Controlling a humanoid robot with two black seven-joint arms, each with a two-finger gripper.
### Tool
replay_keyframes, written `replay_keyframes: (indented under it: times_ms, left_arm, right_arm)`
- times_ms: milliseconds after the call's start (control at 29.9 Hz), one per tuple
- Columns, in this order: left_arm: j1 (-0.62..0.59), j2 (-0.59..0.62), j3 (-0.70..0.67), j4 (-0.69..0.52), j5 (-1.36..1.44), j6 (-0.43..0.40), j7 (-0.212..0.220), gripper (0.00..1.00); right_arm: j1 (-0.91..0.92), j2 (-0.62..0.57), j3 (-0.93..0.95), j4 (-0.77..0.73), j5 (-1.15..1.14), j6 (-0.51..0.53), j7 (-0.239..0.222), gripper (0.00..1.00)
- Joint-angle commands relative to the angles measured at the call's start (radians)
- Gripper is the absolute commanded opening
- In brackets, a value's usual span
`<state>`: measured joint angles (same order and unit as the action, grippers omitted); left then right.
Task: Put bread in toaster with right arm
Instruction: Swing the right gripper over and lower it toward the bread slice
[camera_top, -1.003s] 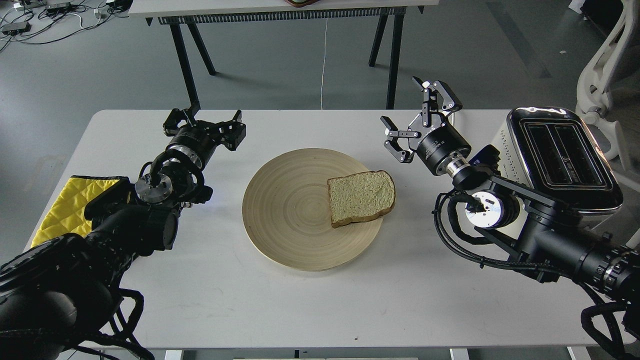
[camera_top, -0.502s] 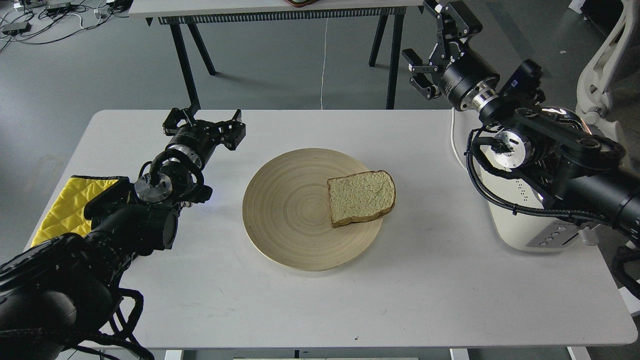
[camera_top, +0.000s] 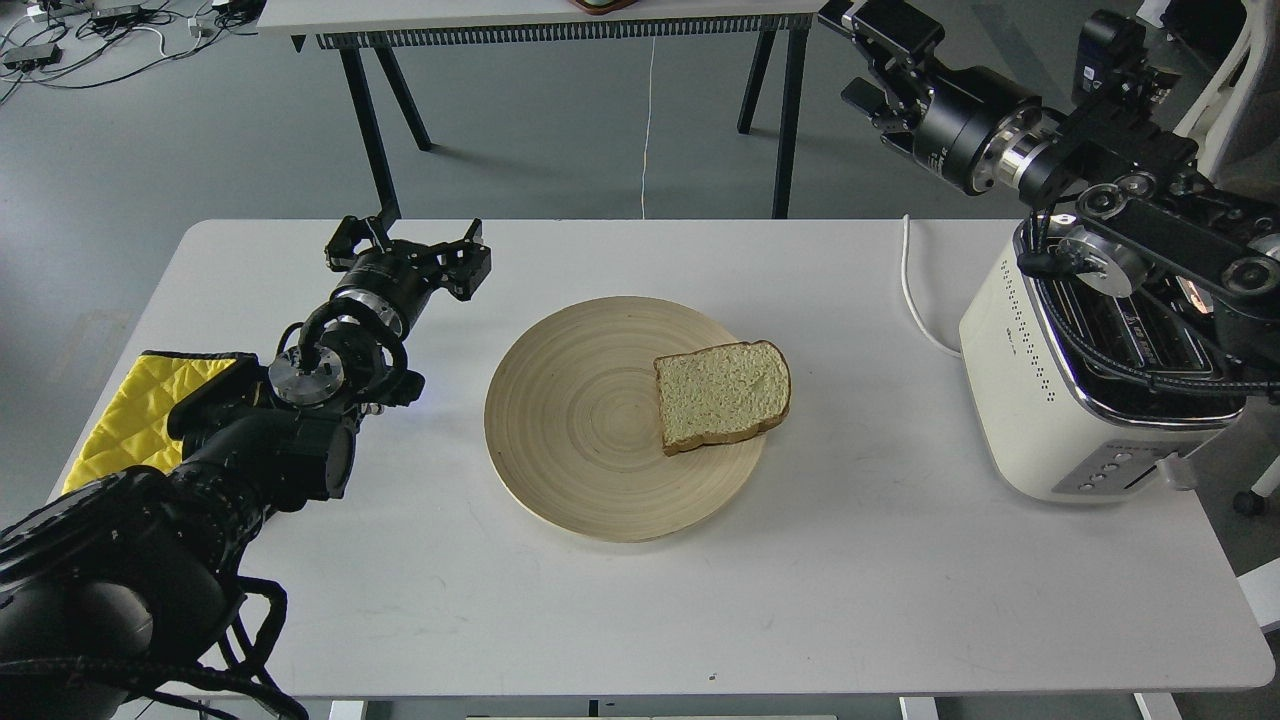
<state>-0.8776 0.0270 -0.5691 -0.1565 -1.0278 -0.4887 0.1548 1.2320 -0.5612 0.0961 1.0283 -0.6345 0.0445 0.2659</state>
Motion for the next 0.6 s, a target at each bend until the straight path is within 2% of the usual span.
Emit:
replay_keyframes:
  times_ms: [0, 100, 201, 401, 468, 568]
  left_arm:
    - [0.0, -0.001, 0.0, 0.0, 0.0, 0.0, 0.0, 1.0]
    - [0.0, -0.001, 0.0, 0.0, 0.0, 0.0, 0.0, 1.0]
    - [0.0, -0.001, 0.0, 0.0, 0.0, 0.0, -0.001, 1.0]
    - [0.0, -0.001, 0.0, 0.0, 0.0, 0.0, 0.0, 1.0]
    - [0.0, -0.001, 0.0, 0.0, 0.0, 0.0, 0.0, 1.0]
    - [0.0, -0.001, 0.0, 0.0, 0.0, 0.0, -0.001, 1.0]
  right_arm:
    - [0.102, -0.026, -0.223, 0.004, -0.002, -0.028, 0.01, 0.99]
    - [0.119, -0.026, -0.32, 0.016, 0.018, -0.041, 0.012, 0.99]
    - [0.11, -0.023, -0.345, 0.016, 0.142, -0.037, 0.026, 0.99]
    - [0.113, 0.046, -0.579, 0.018, 0.427, -0.038, 0.15, 0.99]
    - [0.115, 0.066, -0.625, 0.016, 0.455, -0.037, 0.173, 0.99]
    - [0.112, 0.081, -0.639, 0.016, 0.472, -0.028, 0.176, 0.99]
